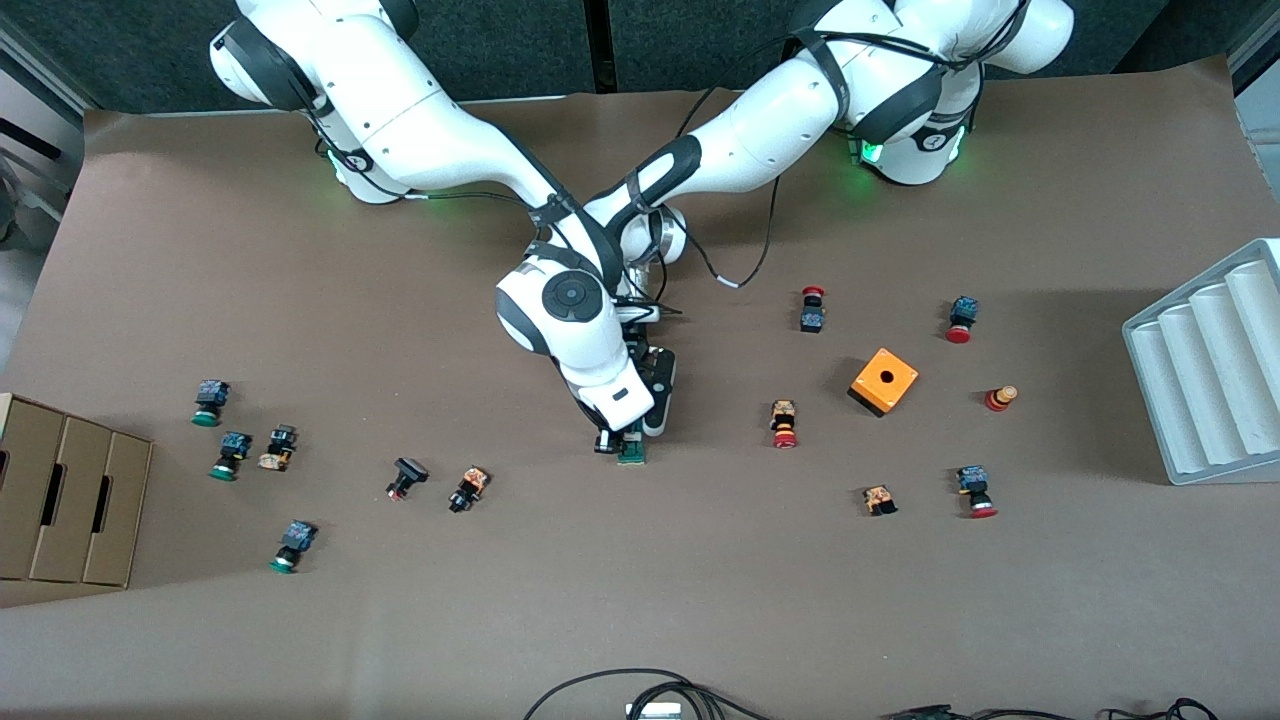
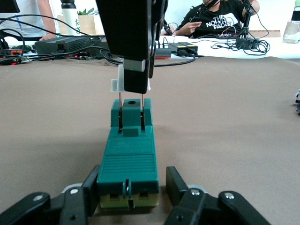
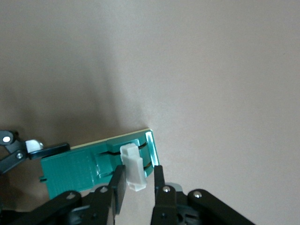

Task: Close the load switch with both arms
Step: 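Slide the white toggle along the switch body with the right gripper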

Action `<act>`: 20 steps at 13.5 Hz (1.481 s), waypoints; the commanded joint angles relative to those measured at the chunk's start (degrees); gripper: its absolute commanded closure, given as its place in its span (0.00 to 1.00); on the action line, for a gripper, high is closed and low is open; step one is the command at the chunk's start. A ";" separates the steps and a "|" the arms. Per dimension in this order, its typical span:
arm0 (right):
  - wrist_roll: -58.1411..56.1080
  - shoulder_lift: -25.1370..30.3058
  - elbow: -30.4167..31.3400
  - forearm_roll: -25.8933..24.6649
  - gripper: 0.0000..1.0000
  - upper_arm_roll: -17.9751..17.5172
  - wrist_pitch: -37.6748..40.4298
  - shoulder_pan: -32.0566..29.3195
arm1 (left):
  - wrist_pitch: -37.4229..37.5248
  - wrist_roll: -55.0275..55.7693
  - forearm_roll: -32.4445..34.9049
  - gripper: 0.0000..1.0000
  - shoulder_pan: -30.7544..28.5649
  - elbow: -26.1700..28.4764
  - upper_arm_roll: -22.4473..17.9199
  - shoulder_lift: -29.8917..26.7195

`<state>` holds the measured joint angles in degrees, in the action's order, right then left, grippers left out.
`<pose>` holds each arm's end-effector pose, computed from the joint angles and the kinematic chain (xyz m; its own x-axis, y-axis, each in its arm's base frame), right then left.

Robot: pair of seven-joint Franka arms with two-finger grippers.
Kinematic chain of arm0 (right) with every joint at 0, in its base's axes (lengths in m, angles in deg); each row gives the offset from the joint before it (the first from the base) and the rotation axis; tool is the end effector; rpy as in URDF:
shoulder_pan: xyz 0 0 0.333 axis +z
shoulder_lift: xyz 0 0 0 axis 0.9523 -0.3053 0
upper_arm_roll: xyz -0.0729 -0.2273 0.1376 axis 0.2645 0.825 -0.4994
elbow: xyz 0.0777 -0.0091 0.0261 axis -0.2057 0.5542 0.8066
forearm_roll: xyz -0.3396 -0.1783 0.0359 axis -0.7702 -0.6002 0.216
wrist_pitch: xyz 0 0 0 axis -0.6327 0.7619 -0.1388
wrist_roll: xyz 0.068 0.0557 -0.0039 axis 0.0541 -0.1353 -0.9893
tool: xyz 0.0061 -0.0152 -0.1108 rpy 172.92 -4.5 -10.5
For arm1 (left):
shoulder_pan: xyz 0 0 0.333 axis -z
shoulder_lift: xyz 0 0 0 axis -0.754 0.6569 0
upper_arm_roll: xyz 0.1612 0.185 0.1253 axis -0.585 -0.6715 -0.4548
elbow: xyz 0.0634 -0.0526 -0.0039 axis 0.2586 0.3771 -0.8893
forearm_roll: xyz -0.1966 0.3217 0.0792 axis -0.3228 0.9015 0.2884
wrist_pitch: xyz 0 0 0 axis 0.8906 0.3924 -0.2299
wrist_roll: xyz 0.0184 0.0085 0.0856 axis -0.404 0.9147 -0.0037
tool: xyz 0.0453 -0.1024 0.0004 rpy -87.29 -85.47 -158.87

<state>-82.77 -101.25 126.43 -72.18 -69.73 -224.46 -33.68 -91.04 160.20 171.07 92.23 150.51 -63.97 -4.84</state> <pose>0.5326 0.4409 0.2097 0.1926 0.9719 0.1356 0.9555 -0.2172 0.1994 0.3279 -0.5342 0.0438 0.3361 -0.0002 0.9418 -0.0009 -1.0000 0.0001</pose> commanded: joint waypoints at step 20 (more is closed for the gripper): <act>1.53 -3.18 -3.46 -2.59 0.69 1.40 -1.23 0.48 | 0.12 1.31 0.62 0.38 0.91 -1.25 -0.68 1.30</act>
<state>-82.77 -102.43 125.06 -72.21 -68.88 -224.71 -33.53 -90.97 160.33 171.11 92.25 150.51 -63.97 -4.81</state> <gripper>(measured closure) 0.687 0.374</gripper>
